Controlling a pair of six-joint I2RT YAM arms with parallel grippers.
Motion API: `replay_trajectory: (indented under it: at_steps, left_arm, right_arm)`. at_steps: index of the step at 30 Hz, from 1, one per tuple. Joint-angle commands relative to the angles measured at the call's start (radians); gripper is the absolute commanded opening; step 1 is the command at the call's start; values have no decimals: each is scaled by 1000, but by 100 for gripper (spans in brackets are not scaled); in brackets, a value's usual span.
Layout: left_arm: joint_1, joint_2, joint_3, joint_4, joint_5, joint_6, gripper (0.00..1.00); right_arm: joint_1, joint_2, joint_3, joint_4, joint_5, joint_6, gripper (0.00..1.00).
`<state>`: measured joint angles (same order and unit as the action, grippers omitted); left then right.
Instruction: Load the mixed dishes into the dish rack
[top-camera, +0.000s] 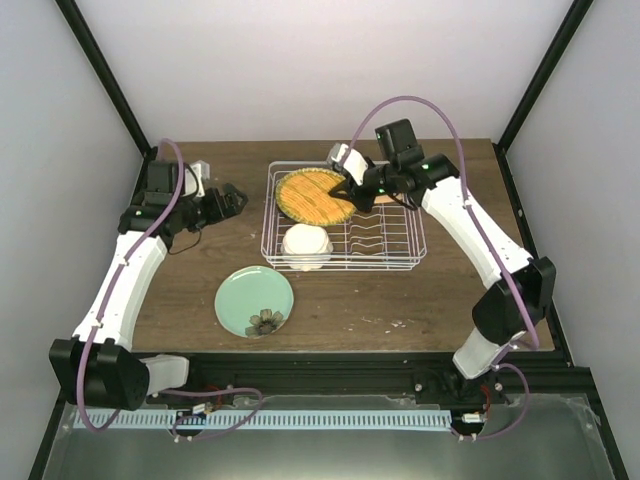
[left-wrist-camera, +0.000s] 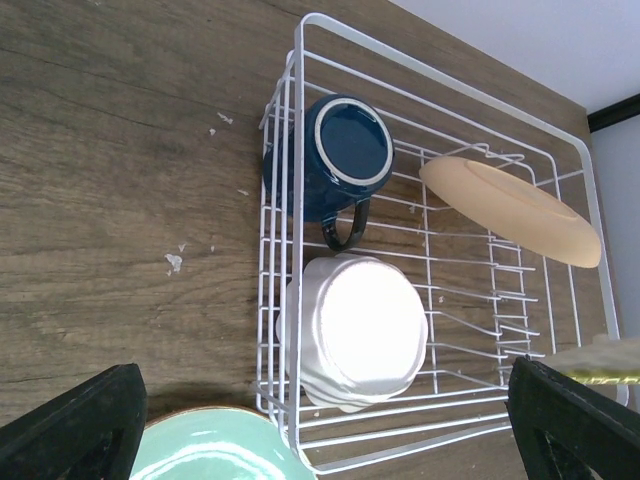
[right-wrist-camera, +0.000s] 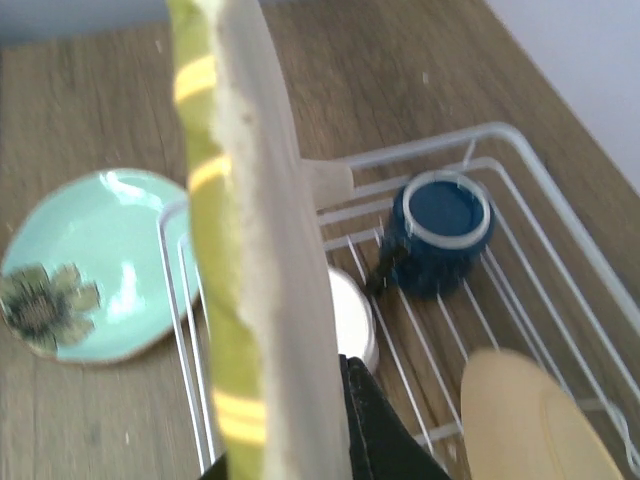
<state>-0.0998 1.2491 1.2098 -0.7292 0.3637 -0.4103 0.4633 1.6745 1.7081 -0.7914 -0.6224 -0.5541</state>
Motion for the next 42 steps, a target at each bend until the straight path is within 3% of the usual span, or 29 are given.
replay_trajectory:
  at_steps: [1,7,22,32,42]
  left_arm:
    - [3,7,9,2,14,5,100]
    - [4,15,6,-5,22,11,100]
    - [3,45,18,-19,12,23,100]
    - [4,86,39,-16,11,37,100]
    - [4,97,36,-25,-7,36,100]
  right_arm:
    - [0,-74,-89,-73,181,-145,1]
    - [0,-146,-199,-43,354,-229,1]
    - [-44,-161,-263,92,677,-436,1]
    - [-57,-134,-275,218,801,-514,1]
    - [-57,-107,-376,349,821,-575,1]
